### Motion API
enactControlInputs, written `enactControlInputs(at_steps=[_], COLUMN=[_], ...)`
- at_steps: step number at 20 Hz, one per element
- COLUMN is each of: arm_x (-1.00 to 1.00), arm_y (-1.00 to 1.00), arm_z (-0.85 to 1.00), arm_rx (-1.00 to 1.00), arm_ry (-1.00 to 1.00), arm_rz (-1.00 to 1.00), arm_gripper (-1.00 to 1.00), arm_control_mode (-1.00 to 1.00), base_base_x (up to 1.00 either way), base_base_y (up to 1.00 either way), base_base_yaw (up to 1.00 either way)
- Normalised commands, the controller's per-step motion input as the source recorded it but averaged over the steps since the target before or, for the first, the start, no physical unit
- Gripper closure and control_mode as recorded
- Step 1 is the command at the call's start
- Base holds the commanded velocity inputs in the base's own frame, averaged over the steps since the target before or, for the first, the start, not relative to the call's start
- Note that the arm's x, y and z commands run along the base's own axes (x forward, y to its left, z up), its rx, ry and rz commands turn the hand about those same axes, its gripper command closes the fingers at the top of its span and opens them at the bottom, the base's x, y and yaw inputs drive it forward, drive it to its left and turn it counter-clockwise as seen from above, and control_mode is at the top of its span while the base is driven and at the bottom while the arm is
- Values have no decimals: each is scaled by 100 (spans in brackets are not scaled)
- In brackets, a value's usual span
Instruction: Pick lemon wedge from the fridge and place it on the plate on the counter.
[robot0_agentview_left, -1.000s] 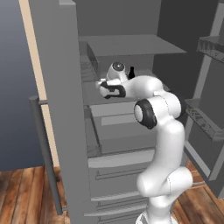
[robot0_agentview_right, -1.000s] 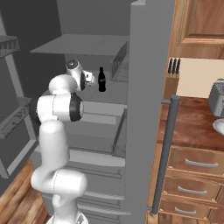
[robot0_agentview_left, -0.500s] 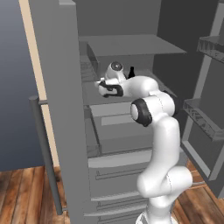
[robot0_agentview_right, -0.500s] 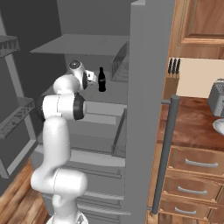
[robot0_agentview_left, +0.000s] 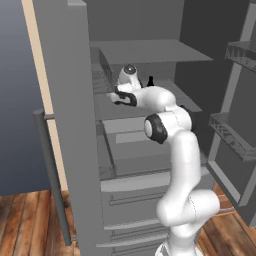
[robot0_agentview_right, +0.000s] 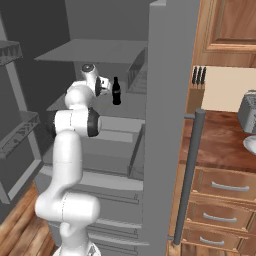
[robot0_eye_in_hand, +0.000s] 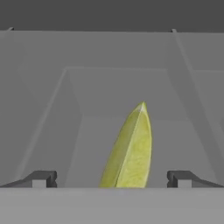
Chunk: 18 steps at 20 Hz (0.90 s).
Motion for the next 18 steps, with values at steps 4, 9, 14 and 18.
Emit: enactControlInputs(at_steps=[4,9,14,18], arm_x=[14,12,14,9], arm_y=[0,0,0,0], arm_z=[1,1,-9,-24], arm_rx=[0,0,0,0], arm_ry=[5,0,0,0], arm_rz=[0,0,0,0], arm_gripper=[-100,-100,-100,-100], arm_control_mode=[-100,-100,-100,-100], base_base_x=[0,0,0,0], base_base_y=[0,0,0,0], base_base_yaw=[0,0,0,0])
